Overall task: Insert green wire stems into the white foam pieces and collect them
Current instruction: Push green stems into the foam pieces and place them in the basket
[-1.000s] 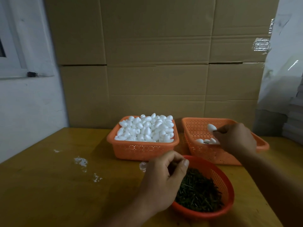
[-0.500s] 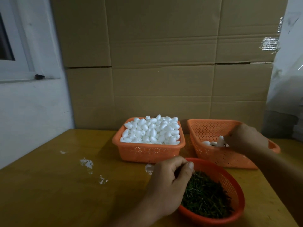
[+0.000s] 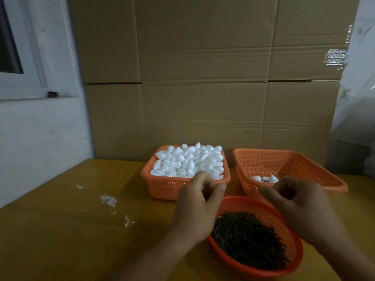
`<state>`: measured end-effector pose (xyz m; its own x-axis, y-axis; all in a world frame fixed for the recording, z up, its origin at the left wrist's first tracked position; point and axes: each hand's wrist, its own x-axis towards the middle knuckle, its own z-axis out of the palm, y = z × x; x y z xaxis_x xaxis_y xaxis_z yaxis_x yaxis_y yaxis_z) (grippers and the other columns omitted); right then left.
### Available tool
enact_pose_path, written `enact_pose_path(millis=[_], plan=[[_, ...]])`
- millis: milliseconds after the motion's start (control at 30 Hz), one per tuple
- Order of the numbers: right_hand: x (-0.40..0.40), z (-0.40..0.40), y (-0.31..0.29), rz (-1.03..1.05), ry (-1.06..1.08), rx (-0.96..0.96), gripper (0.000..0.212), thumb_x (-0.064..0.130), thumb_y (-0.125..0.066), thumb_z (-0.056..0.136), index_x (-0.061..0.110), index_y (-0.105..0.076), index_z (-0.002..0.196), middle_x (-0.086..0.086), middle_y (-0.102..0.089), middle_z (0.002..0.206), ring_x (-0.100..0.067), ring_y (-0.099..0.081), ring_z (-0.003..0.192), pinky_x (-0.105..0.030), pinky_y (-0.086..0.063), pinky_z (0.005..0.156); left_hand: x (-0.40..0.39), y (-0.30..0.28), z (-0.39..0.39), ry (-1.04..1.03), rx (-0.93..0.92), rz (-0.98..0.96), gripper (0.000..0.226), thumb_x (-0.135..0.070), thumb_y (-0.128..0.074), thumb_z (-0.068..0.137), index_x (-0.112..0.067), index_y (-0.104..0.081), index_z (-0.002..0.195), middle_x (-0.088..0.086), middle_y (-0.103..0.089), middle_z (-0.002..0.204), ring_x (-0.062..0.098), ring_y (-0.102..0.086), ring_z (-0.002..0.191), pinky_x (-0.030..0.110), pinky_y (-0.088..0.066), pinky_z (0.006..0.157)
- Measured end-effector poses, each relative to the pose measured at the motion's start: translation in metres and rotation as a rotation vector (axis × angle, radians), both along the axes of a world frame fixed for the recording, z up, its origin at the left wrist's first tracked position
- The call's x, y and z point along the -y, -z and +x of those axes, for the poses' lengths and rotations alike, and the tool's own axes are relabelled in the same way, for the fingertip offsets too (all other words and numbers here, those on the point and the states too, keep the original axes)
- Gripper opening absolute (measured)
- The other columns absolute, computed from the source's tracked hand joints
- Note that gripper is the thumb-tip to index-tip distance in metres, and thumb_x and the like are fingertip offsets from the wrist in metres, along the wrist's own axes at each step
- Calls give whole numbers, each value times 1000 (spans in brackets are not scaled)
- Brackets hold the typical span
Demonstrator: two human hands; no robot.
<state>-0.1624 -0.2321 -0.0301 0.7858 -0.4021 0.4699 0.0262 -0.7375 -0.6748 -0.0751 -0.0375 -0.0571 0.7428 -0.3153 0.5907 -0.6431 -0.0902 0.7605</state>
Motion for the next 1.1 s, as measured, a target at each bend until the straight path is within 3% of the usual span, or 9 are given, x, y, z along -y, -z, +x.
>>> enact_pose_path(millis=[167,333,500,667,767,900,1000,1100], plan=[[-12,-2,11,-29,-2,117,34,38,-71,81,19,-55,57,2,-62,57,-12,-55,45,-39,-48,45,-11,-29,53,-182,-36,141,19,-14,-59,99,-25,-57,83,-10,-65,69,1,-60,62,23,-50,62],[-14,-1,16,-64,4,213,36,41,-68,81,23,-51,56,2,-60,56,-14,-54,44,-42,-47,42,-8,-50,119,-344,-43,538,19,-14,-54,95,-31,-61,89,2,-70,108,19,-64,99,41,-52,90],[-4,0,23,-61,40,239,36,34,-72,80,23,-50,54,3,-58,51,-15,-54,43,-43,-48,44,4,-53,146,-297,20,1037,28,-25,-70,88,-38,-66,113,-6,-49,143,25,-42,133,44,-33,110],[0,2,25,-71,34,254,37,31,-74,80,23,-49,53,4,-57,50,-15,-54,44,-40,-46,44,14,-57,144,-357,6,1230,57,-37,-67,92,-47,-44,143,-3,-30,156,25,-33,135,46,-31,109],[0,2,25,-81,29,253,36,34,-73,79,23,-50,53,4,-57,50,-15,-54,44,-40,-46,43,15,-59,141,-368,-16,1266,59,-49,-67,88,-42,-46,143,1,-31,154,28,-30,138,52,-31,112],[1,2,24,-77,27,258,34,38,-69,78,23,-50,53,5,-58,50,-15,-54,44,-40,-46,43,13,-58,138,-300,34,1316,34,-46,-67,91,-31,-66,122,0,-29,157,31,-26,140,54,-32,112],[0,1,24,-71,25,254,34,39,-69,78,23,-51,53,5,-58,50,-15,-54,43,-42,-47,43,13,-58,137,-290,80,1310,26,-43,-69,92,-28,-70,113,-5,-43,135,31,-34,135,53,-36,108],[0,1,24,-76,27,257,35,38,-69,78,24,-50,53,5,-58,50,-15,-54,43,-41,-47,43,11,-59,142,-285,108,1272,22,-38,-68,91,-30,-68,112,-9,-43,119,26,-42,126,46,-40,101]])
